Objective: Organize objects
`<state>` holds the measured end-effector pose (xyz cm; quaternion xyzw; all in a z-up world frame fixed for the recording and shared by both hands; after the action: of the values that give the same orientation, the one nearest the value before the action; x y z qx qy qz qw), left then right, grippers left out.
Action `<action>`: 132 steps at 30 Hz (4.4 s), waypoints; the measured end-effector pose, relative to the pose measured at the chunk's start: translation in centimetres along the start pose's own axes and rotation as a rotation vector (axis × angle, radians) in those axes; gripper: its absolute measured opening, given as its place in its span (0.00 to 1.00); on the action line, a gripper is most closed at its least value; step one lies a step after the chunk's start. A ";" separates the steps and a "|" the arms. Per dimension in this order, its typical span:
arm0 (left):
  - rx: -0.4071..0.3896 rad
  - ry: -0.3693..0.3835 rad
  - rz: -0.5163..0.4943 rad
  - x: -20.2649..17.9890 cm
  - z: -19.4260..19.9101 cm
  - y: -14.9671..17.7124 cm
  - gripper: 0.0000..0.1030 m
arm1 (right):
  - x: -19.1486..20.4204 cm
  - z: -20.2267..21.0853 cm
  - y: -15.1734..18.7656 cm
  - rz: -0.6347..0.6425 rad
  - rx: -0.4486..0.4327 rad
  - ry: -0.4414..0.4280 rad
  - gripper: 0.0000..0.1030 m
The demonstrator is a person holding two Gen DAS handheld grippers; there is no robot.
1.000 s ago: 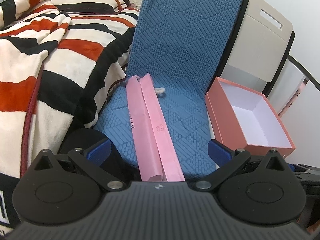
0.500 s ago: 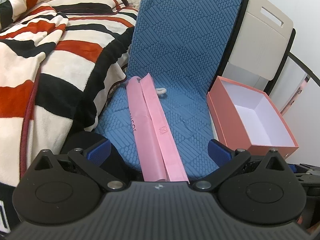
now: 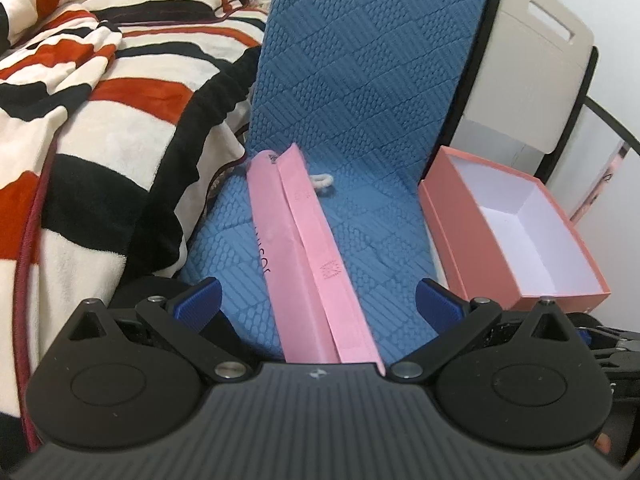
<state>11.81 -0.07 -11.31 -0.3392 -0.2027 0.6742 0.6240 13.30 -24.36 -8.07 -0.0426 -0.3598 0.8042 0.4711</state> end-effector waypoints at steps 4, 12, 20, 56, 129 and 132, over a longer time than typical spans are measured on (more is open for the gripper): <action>0.007 -0.010 -0.006 0.4 -1.3 -0.2 1.00 | -0.2 -1.2 -0.7 -0.002 -0.016 -0.002 1.00; 0.024 -0.009 -0.012 0.9 -4.3 -1.0 1.00 | -0.6 -4.0 -2.2 0.009 -0.028 -0.007 1.00; -0.009 -0.011 0.002 1.7 -8.6 -2.6 1.00 | -0.9 -7.4 -3.5 0.041 -0.033 -0.007 0.94; 0.010 0.161 0.185 4.2 -19.8 -4.9 0.59 | 1.5 -17.2 -5.4 0.114 -0.022 -0.165 0.65; 0.192 0.318 0.293 1.7 -25.5 -3.9 0.09 | 0.4 -22.2 -2.5 0.098 0.131 -0.171 0.07; 0.170 0.369 0.306 1.5 -24.8 -4.4 0.09 | 0.5 -22.2 -2.5 0.109 0.131 -0.169 0.05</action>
<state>32.57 -1.72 -25.61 -0.4294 0.0259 0.7020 0.5676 23.89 -11.26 -22.82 0.0364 -0.3422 0.8511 0.3964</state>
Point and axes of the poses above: each gripper's, at about its wrist camera, not at the fingertips, and z roughly against the way its jaws point, x to its left, y to its underside, the point moved 9 cm from there along -z, roughly the way its jaws point
